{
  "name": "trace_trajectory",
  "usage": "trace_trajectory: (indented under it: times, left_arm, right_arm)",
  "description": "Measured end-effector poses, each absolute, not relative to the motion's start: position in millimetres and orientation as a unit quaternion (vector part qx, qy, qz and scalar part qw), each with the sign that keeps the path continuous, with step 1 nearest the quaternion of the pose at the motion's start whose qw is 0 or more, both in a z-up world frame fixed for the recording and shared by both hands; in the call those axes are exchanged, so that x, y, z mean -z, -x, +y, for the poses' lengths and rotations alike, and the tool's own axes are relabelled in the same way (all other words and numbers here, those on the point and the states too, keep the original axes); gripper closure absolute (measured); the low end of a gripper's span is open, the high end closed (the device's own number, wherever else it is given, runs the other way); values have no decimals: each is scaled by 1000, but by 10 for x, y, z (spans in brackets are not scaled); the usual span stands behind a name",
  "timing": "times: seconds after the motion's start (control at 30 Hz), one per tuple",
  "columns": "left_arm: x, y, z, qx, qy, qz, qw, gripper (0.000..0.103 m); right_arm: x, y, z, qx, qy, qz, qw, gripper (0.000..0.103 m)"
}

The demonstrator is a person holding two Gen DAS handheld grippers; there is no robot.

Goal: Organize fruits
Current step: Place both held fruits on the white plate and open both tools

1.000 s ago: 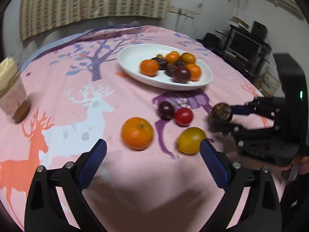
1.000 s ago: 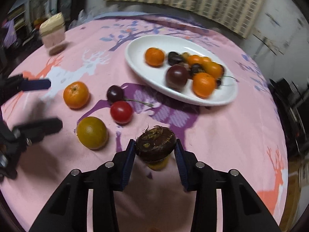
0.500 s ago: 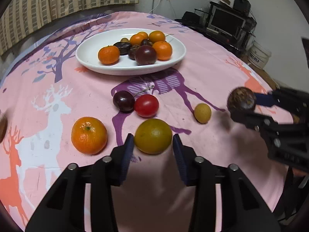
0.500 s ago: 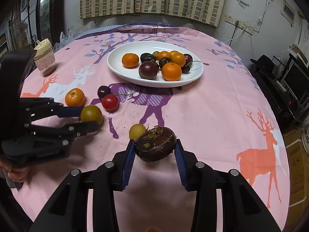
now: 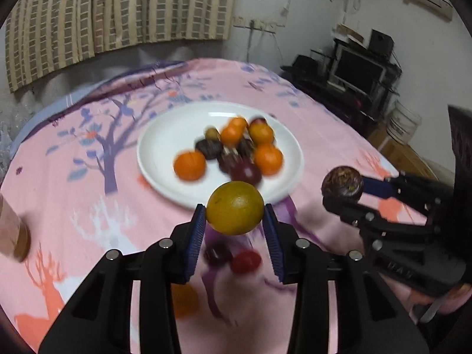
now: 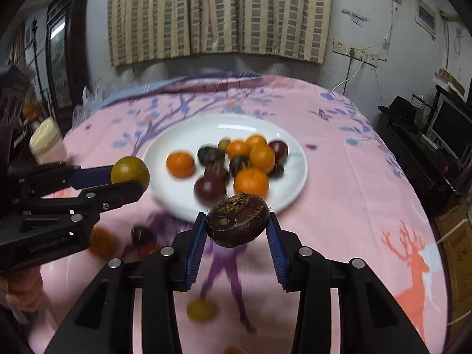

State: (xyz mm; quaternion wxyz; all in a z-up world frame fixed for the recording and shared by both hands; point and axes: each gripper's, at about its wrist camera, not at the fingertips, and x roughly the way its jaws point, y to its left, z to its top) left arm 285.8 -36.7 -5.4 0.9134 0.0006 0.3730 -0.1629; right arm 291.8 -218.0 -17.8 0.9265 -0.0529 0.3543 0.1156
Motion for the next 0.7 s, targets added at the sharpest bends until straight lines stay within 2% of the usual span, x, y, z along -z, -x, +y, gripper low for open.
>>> trace_trajectory:
  times: [0.23,0.47,0.53,0.57,0.63,0.7]
  left_arm:
    - [113,-3684,-419,123,14,383,915,64]
    - [256,-3961,-479,113,4,397,911,64]
    - [266,-3975,-480,105,3,402,910,63]
    - [268,-3960,-474,98,2,403,910,60]
    - [202,-3878,-458,77,-8,387,919,39]
    - [89,-3742,-435,59,-18,364,929,25]
  right_arm:
    - [331,-3732,-2191,-112,10,354,929,62]
    - [412,-3918,-2161,-115,13,356,927,61]
    - [395,-3879,-2175,-111,14,350,930,51]
    - [373,-3836,-2183,-108,12,346,932,49]
    - [312,-3752,-2230,-107,4,338,935,48]
    - [247,-3606,-2299,-106,-6,327,939,44]
